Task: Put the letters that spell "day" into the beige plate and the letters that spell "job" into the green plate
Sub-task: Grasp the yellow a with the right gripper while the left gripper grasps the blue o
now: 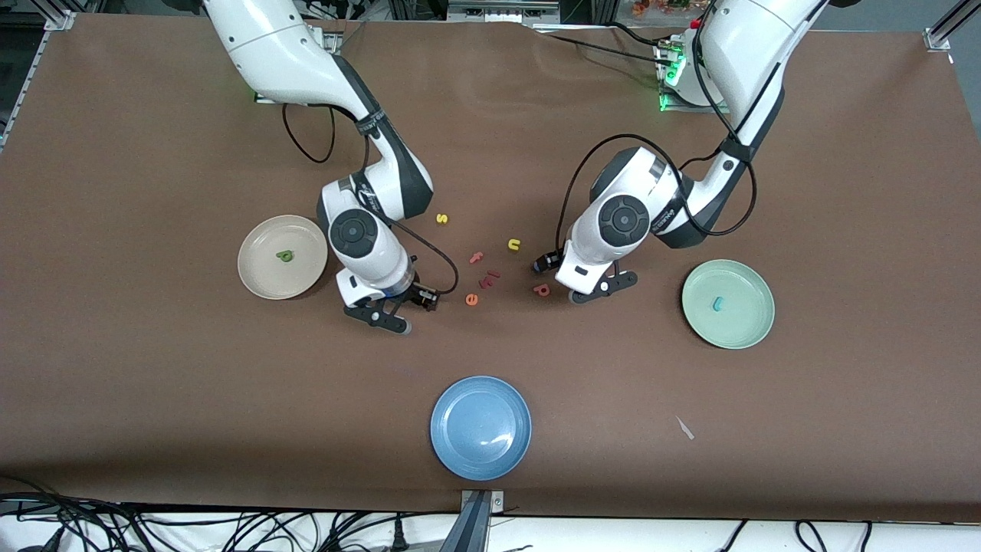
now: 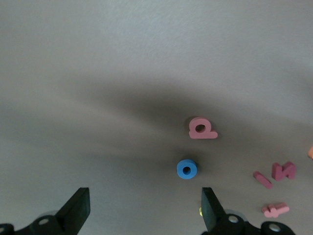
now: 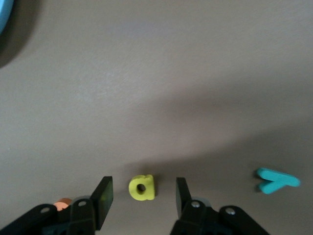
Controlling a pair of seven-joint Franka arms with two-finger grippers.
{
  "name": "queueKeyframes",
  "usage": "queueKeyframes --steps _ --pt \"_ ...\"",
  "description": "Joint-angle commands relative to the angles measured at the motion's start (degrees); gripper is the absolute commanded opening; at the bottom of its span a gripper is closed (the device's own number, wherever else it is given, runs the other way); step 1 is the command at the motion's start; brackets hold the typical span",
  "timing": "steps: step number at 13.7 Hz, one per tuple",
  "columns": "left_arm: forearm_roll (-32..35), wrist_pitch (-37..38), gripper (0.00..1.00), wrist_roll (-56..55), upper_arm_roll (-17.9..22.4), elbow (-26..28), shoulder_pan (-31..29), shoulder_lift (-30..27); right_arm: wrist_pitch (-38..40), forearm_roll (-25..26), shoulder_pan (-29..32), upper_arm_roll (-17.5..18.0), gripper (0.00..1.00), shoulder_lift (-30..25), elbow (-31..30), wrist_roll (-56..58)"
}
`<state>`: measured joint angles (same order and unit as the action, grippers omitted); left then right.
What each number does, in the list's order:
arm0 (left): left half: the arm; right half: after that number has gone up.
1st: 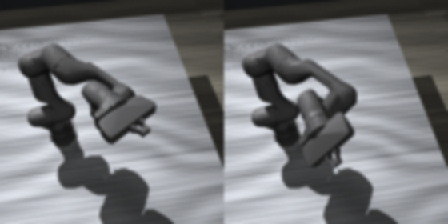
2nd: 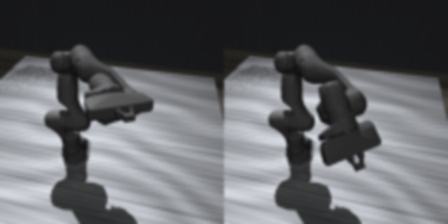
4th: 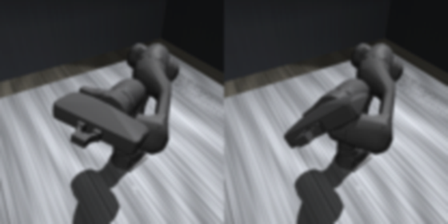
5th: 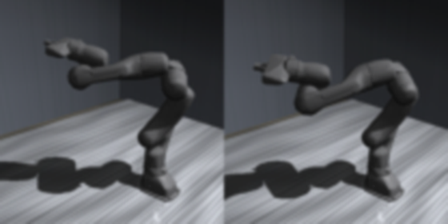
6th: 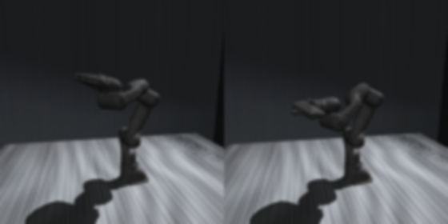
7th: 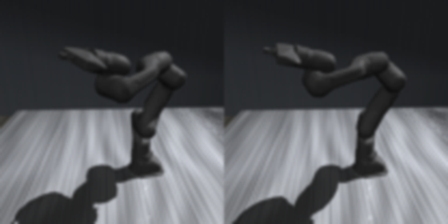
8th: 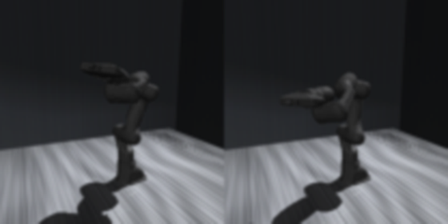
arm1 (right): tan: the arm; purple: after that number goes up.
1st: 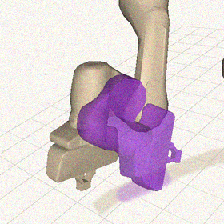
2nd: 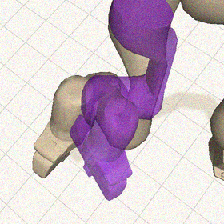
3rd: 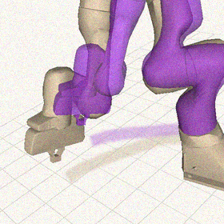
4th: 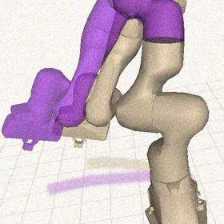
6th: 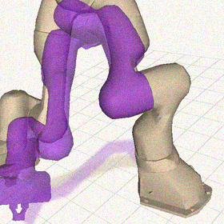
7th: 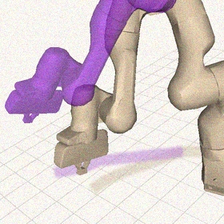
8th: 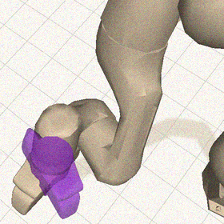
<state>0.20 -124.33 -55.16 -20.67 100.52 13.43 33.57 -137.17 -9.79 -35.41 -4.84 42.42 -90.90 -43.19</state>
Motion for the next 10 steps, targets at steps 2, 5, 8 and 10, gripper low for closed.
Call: queueKeyframes --steps 2,5,8,10 --pt "0.24 -7.05 1.0 -8.54 0.2 3.98 0.98 1.05 0.5 0.12 -1.32 0.0 0.61 3.19 3.28 -0.67" --pt "0.42 -11.44 0.99 -13.73 0.2 3.63 1.16 2.9 0.59 2.14 -1.32 0.0 0.61 3.46 2.66 -0.67" --pt "0.42 -16.64 0.97 -16.11 0.28 3.02 1.07 3.78 0.5 2.23 -1.32 0.0 0.49 3.99 2.49 -0.67" --pt "0.68 -17.0 0.91 -17.18 0.28 3.02 1.24 4.22 0.5 2.23 -1.41 0.0 0.28 4.6 2.49 -0.67"
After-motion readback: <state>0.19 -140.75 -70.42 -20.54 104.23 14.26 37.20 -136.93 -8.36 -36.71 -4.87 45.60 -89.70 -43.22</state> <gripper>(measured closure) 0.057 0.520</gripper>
